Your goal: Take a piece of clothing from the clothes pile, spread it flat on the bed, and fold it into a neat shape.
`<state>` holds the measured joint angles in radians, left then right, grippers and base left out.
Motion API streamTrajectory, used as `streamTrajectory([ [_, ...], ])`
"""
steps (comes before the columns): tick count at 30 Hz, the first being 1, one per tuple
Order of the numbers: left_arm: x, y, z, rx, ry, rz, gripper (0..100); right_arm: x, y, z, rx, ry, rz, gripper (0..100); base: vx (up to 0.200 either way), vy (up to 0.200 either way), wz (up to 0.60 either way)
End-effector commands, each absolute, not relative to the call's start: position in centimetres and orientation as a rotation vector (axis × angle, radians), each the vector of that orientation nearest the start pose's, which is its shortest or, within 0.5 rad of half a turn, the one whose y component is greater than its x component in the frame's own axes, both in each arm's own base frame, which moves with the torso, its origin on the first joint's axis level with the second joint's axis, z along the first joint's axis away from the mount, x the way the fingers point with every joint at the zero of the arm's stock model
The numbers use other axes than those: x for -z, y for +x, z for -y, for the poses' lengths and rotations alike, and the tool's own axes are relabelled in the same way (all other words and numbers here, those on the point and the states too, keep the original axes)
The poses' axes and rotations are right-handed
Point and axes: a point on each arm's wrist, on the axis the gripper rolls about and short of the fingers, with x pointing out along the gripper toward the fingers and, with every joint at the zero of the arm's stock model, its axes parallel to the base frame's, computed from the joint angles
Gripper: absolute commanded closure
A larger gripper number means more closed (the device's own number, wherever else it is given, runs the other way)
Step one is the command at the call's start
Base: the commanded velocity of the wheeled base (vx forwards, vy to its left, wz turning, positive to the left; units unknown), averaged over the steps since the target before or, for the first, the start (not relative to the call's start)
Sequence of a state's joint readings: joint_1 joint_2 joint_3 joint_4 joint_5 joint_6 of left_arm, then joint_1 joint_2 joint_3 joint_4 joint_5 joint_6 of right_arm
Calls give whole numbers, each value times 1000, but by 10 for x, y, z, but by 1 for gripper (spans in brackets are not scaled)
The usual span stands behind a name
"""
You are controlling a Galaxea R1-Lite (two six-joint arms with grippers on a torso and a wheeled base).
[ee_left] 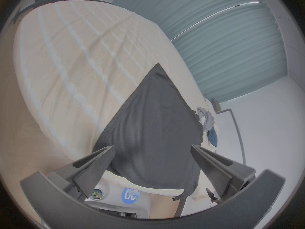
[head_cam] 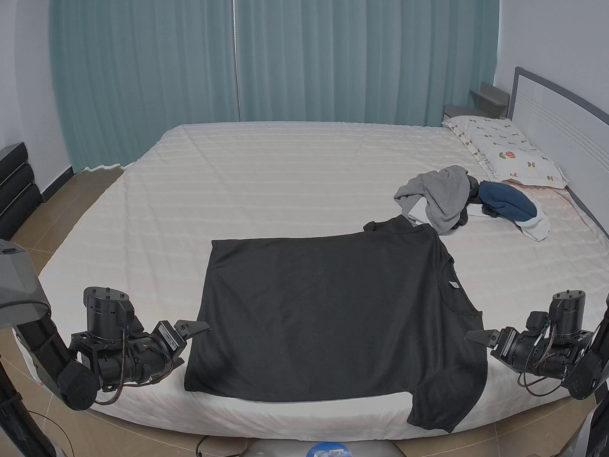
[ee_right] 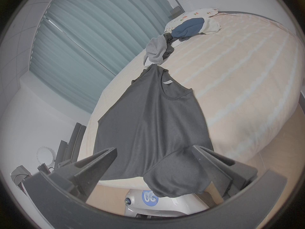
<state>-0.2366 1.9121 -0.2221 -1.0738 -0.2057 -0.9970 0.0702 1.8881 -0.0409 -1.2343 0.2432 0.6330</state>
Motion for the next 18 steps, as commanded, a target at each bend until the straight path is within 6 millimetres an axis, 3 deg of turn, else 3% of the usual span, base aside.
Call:
streamTrajectory([
  [1,-32,224,60,95,-944,-826,0,-35,196,-21,-104,658,-714,0,0,0,0],
  [6,-32,222,61,106,-963,-840,0,-35,196,-22,-112,658,-718,0,0,0,0],
  [15,-34,222,61,105,-978,-837,0,-34,196,-22,-111,660,-723,0,0,-200,0],
  [18,-33,221,61,104,-974,-837,0,-33,196,-22,-118,663,-732,0,0,0,0],
])
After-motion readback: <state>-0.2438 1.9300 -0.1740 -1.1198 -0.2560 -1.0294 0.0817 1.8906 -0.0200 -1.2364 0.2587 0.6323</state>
